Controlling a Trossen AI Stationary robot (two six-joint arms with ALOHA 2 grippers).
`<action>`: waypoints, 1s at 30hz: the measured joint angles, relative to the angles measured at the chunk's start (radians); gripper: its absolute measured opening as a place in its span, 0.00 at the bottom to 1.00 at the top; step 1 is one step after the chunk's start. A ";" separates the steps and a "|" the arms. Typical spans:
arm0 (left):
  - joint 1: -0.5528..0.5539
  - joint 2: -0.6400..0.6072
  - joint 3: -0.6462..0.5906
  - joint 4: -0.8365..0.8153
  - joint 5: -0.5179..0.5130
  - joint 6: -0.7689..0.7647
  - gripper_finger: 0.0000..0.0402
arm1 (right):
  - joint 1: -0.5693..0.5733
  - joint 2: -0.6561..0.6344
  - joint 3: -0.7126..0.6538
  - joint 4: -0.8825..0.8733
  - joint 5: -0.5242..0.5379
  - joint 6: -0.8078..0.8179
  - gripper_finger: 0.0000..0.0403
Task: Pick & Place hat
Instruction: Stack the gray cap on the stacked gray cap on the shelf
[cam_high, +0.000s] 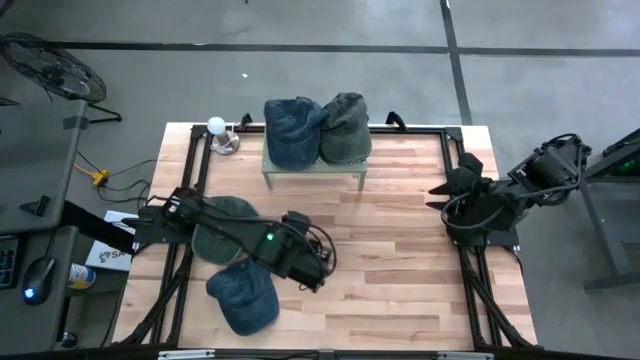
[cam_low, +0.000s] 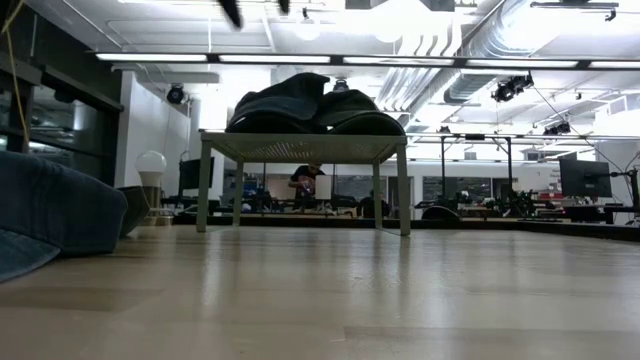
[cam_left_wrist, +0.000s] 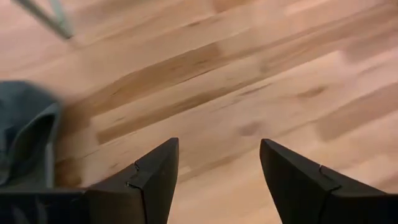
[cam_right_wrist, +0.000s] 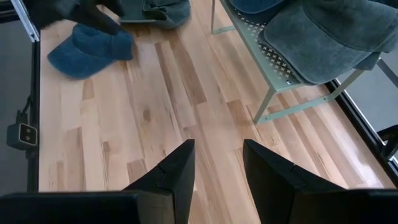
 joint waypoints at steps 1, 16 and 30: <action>0.003 0.000 -0.032 0.002 0.008 -0.014 0.55 | 0.000 0.000 0.000 0.000 0.000 0.000 0.32; 0.138 -0.007 -0.442 0.000 0.260 0.065 0.56 | 0.000 0.000 0.000 0.011 0.009 0.010 0.35; 0.297 -0.007 -0.708 0.003 0.257 0.277 0.56 | 0.000 0.046 0.000 0.010 0.005 0.027 0.47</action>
